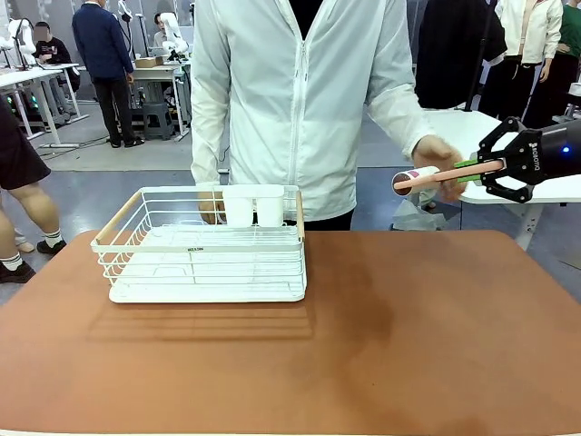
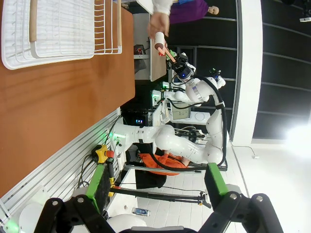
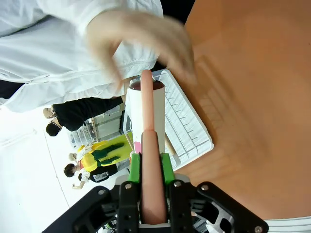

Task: Clean the table.
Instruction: Pick up the Lint Roller when the human hands it over, then clean the table with the Lint Roller when the human lifts the Dish drying rack.

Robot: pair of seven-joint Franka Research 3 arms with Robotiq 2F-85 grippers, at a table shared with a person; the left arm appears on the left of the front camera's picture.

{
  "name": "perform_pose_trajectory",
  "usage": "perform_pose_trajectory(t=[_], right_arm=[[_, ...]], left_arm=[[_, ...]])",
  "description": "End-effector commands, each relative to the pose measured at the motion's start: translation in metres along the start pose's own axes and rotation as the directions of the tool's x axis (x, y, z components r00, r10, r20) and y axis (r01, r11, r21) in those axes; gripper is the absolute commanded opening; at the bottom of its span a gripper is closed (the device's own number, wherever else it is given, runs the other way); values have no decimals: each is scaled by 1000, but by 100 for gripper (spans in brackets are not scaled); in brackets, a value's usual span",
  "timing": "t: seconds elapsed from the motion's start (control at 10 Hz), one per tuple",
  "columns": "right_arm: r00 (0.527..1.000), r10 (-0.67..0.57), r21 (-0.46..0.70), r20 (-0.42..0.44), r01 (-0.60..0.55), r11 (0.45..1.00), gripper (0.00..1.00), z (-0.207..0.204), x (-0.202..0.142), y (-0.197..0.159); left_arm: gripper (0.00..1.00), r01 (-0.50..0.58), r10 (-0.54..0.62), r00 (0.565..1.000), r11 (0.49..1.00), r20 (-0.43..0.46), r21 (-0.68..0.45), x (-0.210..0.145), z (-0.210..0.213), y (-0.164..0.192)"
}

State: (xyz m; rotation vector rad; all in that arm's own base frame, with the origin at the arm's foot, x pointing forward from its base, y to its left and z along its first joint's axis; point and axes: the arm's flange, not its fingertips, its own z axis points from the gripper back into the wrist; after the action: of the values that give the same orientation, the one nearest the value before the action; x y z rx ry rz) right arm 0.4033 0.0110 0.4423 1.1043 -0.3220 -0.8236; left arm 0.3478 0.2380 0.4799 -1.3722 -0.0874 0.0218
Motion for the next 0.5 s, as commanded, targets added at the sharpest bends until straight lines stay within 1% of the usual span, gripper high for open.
perform_pose_trajectory(t=[0.0, 0.4], right_arm=[[1000, -2, 3, 0, 2, 1000, 2, 0, 0, 1], [1000, -2, 3, 0, 2, 1000, 2, 0, 0, 1]], left_arm=[[100, 4, -4, 1000, 1000, 1, -8, -3, 2, -2], [100, 4, -4, 1000, 1000, 1, -8, -3, 2, -2]])
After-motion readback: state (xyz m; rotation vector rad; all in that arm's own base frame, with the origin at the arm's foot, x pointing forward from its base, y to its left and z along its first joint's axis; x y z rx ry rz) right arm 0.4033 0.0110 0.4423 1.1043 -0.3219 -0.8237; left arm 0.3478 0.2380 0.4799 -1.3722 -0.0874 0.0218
